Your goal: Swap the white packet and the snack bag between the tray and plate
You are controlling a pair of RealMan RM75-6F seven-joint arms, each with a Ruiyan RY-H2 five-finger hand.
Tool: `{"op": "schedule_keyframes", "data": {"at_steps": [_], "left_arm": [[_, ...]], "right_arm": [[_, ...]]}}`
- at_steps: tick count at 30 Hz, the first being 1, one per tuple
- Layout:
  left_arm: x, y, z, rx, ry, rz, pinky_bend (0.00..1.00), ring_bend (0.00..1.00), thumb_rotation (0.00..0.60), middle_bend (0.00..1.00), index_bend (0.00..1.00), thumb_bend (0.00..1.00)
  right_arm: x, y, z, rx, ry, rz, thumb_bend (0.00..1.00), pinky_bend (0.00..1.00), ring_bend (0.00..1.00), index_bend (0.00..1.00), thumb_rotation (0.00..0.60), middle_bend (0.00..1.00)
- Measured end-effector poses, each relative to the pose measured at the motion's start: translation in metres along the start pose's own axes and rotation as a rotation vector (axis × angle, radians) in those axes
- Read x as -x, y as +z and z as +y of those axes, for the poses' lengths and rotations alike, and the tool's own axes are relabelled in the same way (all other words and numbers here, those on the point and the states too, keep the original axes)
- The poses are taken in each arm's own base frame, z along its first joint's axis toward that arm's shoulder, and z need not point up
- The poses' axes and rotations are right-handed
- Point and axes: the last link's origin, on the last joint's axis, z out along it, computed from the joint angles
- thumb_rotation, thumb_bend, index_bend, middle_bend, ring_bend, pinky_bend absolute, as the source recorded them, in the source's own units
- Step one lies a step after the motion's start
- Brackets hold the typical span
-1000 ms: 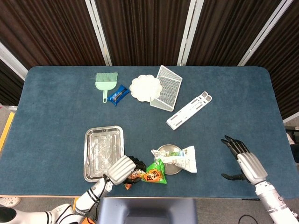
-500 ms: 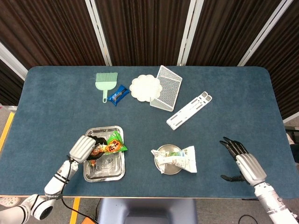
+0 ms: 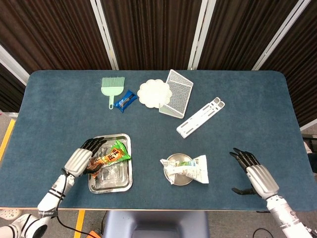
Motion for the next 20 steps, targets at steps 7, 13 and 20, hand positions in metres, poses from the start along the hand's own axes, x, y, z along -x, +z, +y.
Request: {"op": "schedule_keyframes", "data": {"at_steps": [7,13,20], "left_arm": [[-0.019,-0.044,-0.007,-0.048,0.060,0.036,0.02,0.00,0.600,0.00,0.00,0.37],[-0.028,-0.117,-0.027,-0.198,0.126,0.150,0.00,0.00,0.600,0.00,0.00,0.37],[-0.042,-0.136,-0.039,-0.292,0.195,0.214,0.00,0.00,0.600,0.00,0.00,0.37]], "right_arm": [[0.000,-0.005,-0.002,0.001,-0.034,0.031,0.18,0.00,0.00,0.00,0.600,0.00],[0.004,-0.020,-0.009,0.025,-0.173,0.131,0.18,0.00,0.00,0.00,0.600,0.00],[0.014,-0.024,-0.016,0.054,-0.230,0.202,0.18,0.00,0.00,0.00,0.600,0.00]]}}
